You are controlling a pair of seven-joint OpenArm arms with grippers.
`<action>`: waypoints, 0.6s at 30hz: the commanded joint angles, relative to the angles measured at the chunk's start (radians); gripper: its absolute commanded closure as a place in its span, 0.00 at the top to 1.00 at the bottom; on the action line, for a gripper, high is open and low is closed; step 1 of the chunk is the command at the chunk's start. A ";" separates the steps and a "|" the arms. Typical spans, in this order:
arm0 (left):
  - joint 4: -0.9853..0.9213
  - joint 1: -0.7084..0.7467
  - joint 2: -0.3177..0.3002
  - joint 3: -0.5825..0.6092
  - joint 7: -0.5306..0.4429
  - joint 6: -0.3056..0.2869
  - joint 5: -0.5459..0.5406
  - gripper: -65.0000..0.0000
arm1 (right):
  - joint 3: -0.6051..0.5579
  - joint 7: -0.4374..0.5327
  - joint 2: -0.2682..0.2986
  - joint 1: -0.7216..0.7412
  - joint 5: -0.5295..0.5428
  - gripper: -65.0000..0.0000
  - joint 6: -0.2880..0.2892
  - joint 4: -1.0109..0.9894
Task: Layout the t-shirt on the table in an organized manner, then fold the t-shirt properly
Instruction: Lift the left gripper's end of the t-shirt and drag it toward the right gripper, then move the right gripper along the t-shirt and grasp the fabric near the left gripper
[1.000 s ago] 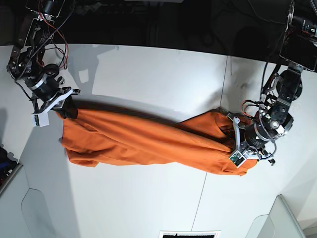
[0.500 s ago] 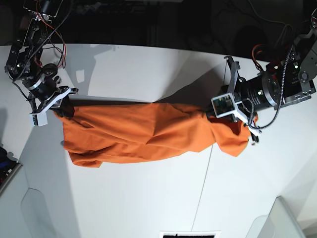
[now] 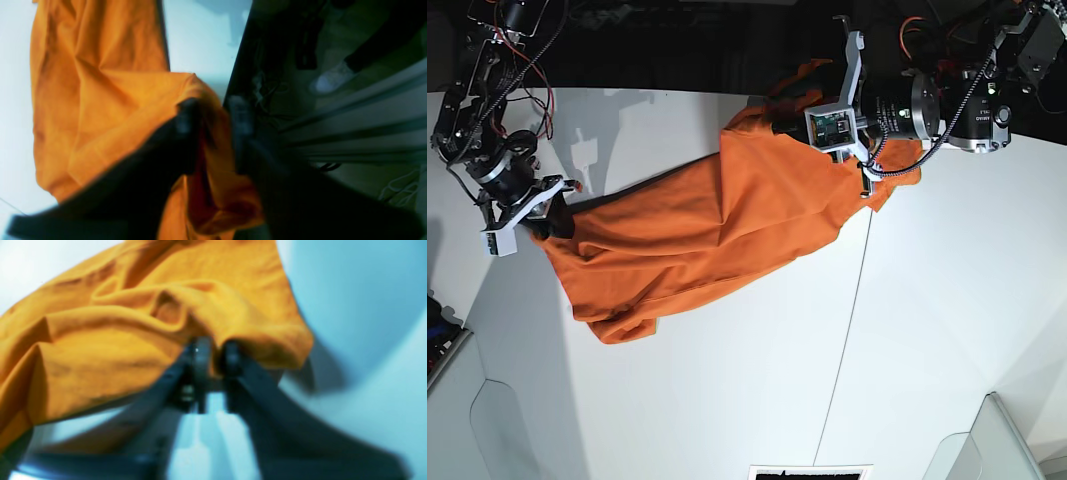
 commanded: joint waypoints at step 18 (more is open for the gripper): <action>0.014 -0.005 0.007 -0.048 -0.021 -0.019 -0.094 0.29 | 0.261 -0.024 0.011 0.033 0.206 0.40 -0.004 0.124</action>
